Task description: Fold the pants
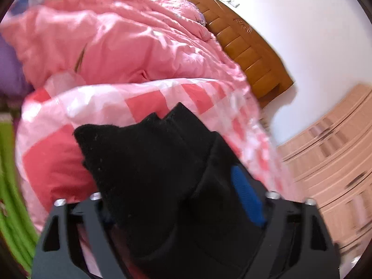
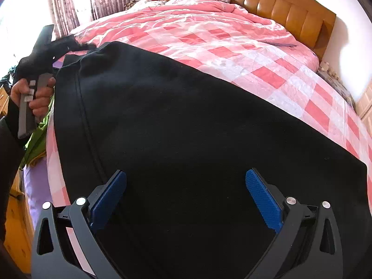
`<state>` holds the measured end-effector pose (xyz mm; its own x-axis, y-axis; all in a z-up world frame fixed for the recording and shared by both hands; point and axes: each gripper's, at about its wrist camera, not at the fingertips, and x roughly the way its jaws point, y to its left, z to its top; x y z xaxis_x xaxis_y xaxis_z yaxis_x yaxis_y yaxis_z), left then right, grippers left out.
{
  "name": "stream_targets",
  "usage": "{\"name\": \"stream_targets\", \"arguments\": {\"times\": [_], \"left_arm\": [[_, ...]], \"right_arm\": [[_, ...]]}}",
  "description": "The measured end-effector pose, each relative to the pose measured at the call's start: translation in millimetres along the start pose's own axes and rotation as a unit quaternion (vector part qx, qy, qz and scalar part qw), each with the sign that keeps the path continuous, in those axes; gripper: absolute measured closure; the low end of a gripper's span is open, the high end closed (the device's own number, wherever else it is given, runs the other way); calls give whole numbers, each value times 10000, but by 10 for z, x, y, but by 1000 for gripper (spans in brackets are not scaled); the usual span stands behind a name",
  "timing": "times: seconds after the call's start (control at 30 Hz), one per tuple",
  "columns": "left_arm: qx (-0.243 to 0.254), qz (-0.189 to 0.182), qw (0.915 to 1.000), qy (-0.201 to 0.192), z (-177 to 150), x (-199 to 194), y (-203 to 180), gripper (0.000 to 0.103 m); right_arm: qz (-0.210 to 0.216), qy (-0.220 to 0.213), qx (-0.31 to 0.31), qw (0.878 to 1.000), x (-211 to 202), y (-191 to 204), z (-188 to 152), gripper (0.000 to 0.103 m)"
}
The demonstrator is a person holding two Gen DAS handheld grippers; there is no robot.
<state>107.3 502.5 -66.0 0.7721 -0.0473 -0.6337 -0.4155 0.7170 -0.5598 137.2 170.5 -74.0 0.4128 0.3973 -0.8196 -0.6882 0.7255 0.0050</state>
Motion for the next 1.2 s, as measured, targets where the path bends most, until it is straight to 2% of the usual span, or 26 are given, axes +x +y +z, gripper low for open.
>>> {"name": "stream_targets", "arguments": {"times": [0.03,0.1,0.17,0.23,0.27,0.37,0.5,0.57,0.63,0.7,0.77,0.8,0.87,0.93,1.03,1.13,1.2], "left_arm": [[169,175,9997,21,-24,10,-42,55],[223,167,9996,-90,-55,-41,-52,70],[424,285,9984,-246,-67,-147,-126,74],[841,547,9940,-446,-101,-285,-328,76],[1080,635,9906,-543,-122,-352,-446,76],[1885,824,9746,-883,-223,-604,-898,76],[2500,543,9589,-1229,-367,-911,-1507,77],[2925,379,9458,-1362,-549,-1020,-1866,77],[3415,253,9284,-1444,-815,-1086,-2231,78],[3741,84,9163,-1427,-1072,-1102,-2487,85],[4115,-51,9016,-1336,-1419,-1054,-2748,85],[4425,-20,8863,-1369,-1665,-1012,-2894,85],[4798,-22,8670,-1346,-2008,-919,-3053,85],[5260,6,8414,-1237,-2405,-753,-3205,85],[5799,110,8098,-886,-2868,-452,-3225,84],[6230,54,7811,-408,-3162,-246,-3159,64],[6465,-120,7617,-420,-3297,-301,-3101,18]], "right_arm": [[18,15,0,10000,-12,16,31,4],[107,-81,-94,9999,-37,66,117,4],[62,-68,-270,9996,12,147,259,4],[-158,175,-393,9989,147,185,330,4],[-197,396,-391,9983,261,186,341,4],[-16,338,-259,9991,265,118,345,4],[122,210,-166,9996,115,49,281,4],[215,-201,178,9994,-141,-116,211,4],[290,-618,657,9955,-428,-384,98,4],[193,-867,1122,9897,-656,-674,-39,4],[36,-1093,1541,9820,-893,-991,-212,4],[-91,-1219,1778,9764,-1033,-1171,-324,4],[-204,-1399,2122,9669,-1226,-1424,-498,4],[-270,-1521,2377,9590,-1388,-1629,-665,4],[-345,-1565,2640,9511,-1524,-1851,-872,4],[-291,-1503,2735,9496,-1501,-1958,-996,4],[-273,-1448,2727,9507,-1452,-1957,-1026,4]]}}
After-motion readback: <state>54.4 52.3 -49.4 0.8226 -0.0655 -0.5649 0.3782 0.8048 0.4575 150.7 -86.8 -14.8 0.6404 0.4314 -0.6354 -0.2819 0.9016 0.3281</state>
